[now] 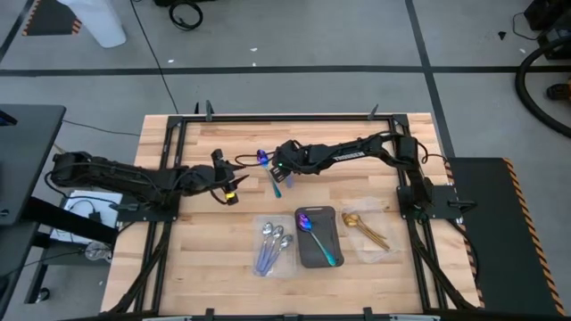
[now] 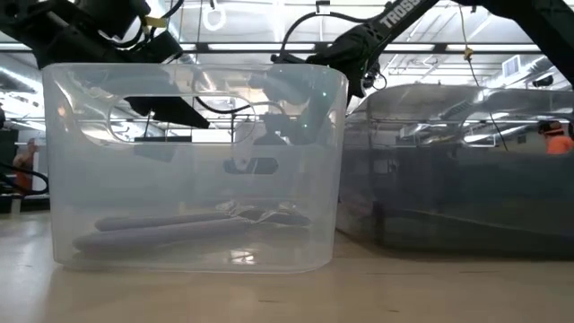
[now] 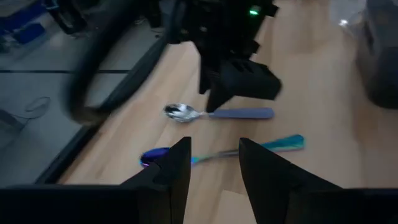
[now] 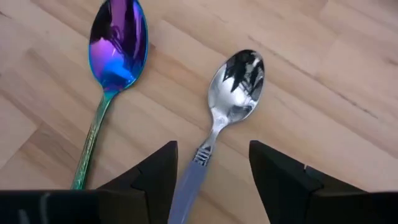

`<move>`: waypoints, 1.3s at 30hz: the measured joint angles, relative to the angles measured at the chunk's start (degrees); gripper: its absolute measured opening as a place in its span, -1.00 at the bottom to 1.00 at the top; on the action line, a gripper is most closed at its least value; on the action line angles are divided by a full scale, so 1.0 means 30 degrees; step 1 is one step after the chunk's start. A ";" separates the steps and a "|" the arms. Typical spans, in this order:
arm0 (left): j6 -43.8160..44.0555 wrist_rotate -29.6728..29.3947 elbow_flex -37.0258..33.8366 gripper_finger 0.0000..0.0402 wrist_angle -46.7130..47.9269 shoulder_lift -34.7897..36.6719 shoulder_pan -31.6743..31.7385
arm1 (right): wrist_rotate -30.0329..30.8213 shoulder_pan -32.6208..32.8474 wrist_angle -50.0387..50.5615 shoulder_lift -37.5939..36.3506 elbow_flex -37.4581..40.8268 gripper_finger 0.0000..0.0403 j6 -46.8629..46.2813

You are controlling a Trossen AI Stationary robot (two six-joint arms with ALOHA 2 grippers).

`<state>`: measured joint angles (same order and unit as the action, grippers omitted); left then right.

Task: Sort silverware by color (type)
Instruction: Put the purple spoon into the left transparent bin

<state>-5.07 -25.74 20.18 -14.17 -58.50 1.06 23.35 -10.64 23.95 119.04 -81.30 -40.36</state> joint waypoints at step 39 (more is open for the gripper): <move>-0.3544 -0.2229 0.0015 -0.29 -0.1202 0.0000 0.6594 | -0.1646 0.0112 -0.0041 0.1107 -0.0029 -0.63 -0.0740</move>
<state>-15.70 -32.42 20.23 -17.78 -58.50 20.84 18.41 -10.31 23.83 122.37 -81.38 -42.58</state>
